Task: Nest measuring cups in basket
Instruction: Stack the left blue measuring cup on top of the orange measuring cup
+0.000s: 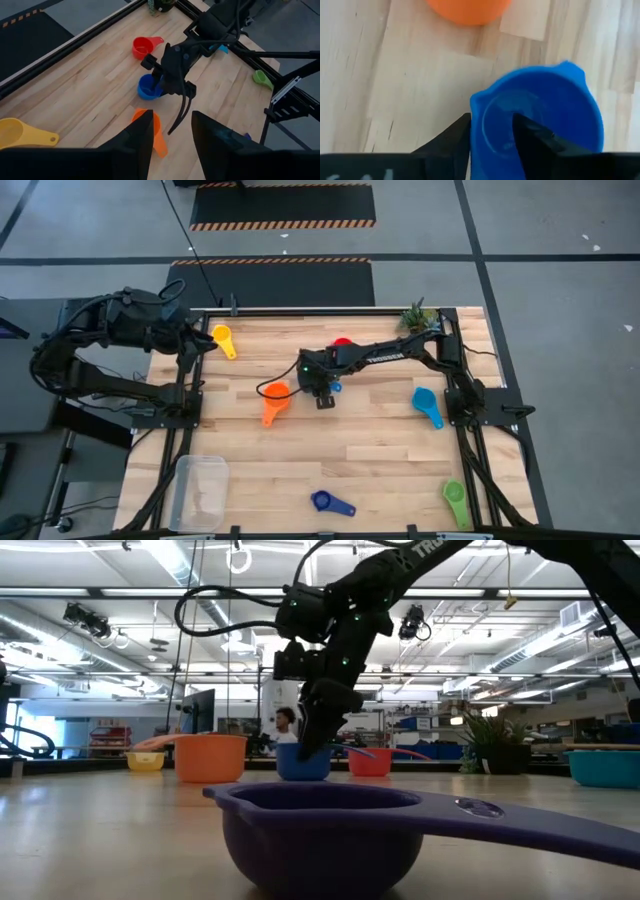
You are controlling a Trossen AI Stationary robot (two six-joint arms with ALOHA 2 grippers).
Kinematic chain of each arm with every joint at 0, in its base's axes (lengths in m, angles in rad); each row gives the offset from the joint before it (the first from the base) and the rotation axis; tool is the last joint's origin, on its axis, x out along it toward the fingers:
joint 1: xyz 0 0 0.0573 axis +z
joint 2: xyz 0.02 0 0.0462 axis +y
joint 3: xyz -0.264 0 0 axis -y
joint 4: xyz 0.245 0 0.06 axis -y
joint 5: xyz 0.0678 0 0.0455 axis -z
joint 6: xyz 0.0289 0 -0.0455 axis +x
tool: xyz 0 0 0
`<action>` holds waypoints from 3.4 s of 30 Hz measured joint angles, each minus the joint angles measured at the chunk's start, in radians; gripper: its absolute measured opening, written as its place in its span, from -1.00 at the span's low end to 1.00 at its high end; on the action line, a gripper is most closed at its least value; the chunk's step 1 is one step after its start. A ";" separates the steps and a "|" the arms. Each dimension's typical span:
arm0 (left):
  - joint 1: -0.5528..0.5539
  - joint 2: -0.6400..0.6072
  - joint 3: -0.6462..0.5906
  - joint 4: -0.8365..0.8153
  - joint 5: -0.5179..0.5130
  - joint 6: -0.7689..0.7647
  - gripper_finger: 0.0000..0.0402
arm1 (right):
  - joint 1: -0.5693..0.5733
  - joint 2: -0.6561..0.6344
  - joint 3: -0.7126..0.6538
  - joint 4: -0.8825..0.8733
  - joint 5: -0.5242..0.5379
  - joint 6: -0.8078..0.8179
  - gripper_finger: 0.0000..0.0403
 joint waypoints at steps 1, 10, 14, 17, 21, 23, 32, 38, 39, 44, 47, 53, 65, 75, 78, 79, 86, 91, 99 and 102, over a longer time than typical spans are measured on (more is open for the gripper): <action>0.000 0.000 0.000 0.000 0.000 0.000 -0.31 | -0.002 0.000 -0.008 0.009 -0.008 0.005 -0.32; 0.000 0.000 0.000 0.000 0.000 0.004 -0.31 | -0.003 0.000 -0.037 0.054 -0.017 0.140 -0.93; 0.000 0.000 0.000 0.000 0.000 0.003 -0.31 | 0.004 0.000 0.010 -0.005 0.013 0.322 -0.94; 0.000 0.000 0.000 0.000 0.000 0.003 -0.31 | 0.023 0.000 0.090 -0.082 0.031 0.479 -0.94; 0.000 0.000 0.000 0.000 0.000 0.019 -0.31 | 0.055 0.000 0.212 -0.151 0.089 0.730 -0.95; 0.000 0.000 0.000 0.000 0.000 0.070 -0.31 | 0.071 0.000 0.269 -0.180 0.099 0.865 -0.95; 0.000 0.000 0.000 0.000 0.000 0.159 -0.31 | 0.129 -0.002 0.421 -0.173 0.170 1.310 -0.95; 0.000 0.000 0.000 -0.006 0.000 0.159 -0.31 | 0.148 -0.002 0.422 -0.086 0.179 1.352 -0.95; 0.000 0.000 0.000 -0.015 0.000 0.169 -0.31 | 0.149 -0.002 0.422 -0.080 0.199 1.357 -0.95; 0.000 0.000 0.000 -0.068 -0.001 0.183 -0.31 | 0.142 0.005 0.422 -0.063 0.230 1.394 -0.95; 0.000 0.000 0.000 -0.086 -0.001 0.184 -0.31 | 0.136 0.034 0.422 0.004 0.203 1.394 -0.95; 0.000 0.001 0.000 -0.161 -0.047 0.178 -0.31 | 0.134 0.103 0.422 0.104 0.155 1.390 -0.95; 0.000 -0.001 -0.001 -0.176 -0.047 0.145 -0.31 | 0.133 0.134 0.422 0.037 0.138 1.342 -0.95; 0.000 -0.001 -0.001 -0.177 -0.047 0.144 -0.31 | 0.126 0.221 0.419 0.075 0.091 1.312 -0.95; 0.000 -0.002 -0.001 -0.177 -0.047 0.144 -0.31 | 0.123 0.230 0.422 0.068 0.057 1.306 -0.95; 0.000 -0.001 -0.001 -0.177 -0.046 0.144 -0.31 | 0.124 0.230 0.422 0.042 0.049 1.305 -0.95; 0.000 0.000 -0.001 -0.176 -0.047 0.144 -0.31 | 0.124 0.213 0.426 -0.077 0.038 1.279 -0.95; 0.000 0.000 -0.001 -0.177 -0.047 0.150 -0.31 | 0.114 0.211 0.468 -0.250 0.029 1.195 -0.95; 0.000 0.000 0.000 -0.177 -0.047 0.160 -0.31 | 0.068 0.211 0.470 -0.277 -0.072 1.090 -0.54; 0.000 0.000 0.000 -0.177 -0.047 0.161 -0.31 | 0.047 0.211 0.470 -0.243 -0.157 1.051 -0.40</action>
